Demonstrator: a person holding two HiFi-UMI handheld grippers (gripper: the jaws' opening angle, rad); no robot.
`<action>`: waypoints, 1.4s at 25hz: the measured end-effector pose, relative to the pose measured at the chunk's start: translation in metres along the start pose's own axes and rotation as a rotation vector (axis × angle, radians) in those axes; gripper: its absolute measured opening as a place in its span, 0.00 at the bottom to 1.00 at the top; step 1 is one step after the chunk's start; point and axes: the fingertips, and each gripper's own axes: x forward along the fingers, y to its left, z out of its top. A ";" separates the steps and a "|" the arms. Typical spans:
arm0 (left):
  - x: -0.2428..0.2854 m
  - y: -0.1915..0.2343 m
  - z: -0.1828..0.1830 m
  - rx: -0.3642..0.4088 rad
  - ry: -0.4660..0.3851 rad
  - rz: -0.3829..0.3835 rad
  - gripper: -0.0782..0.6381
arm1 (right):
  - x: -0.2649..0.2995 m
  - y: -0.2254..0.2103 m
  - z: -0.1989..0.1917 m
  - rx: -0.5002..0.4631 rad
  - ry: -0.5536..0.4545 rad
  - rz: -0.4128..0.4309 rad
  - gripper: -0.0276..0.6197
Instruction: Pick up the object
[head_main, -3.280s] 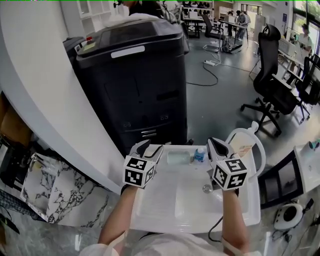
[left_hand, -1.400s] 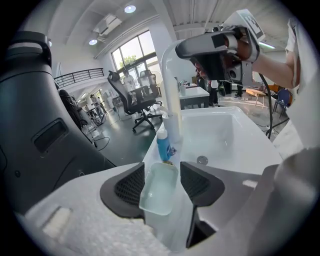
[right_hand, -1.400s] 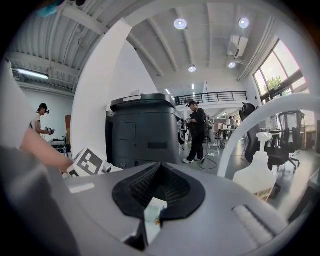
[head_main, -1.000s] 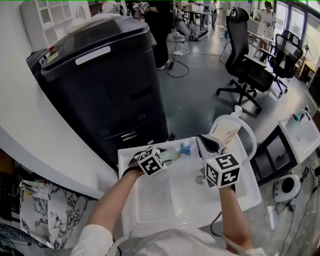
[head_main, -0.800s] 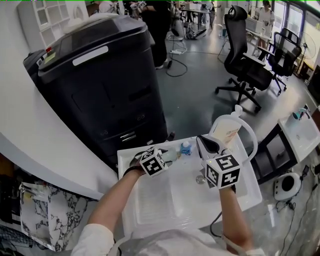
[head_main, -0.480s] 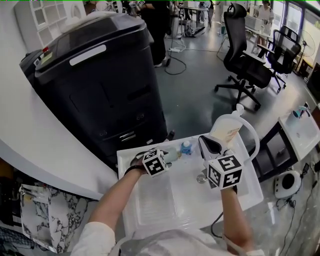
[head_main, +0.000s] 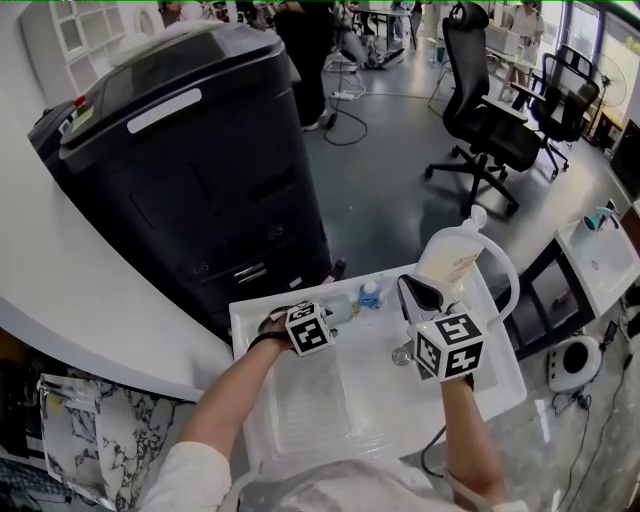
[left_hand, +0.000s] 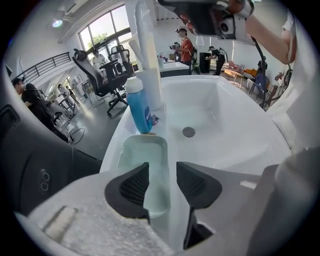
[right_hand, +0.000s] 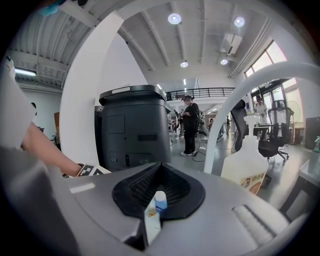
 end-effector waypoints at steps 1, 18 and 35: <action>0.001 -0.001 -0.001 0.001 0.004 -0.003 0.36 | 0.000 -0.001 -0.001 0.001 0.002 -0.003 0.04; 0.011 -0.002 -0.005 0.040 0.037 0.012 0.25 | 0.003 -0.007 -0.009 0.013 0.023 -0.015 0.04; 0.013 -0.006 -0.004 0.052 0.043 0.008 0.13 | 0.001 -0.009 -0.015 0.025 0.028 -0.014 0.04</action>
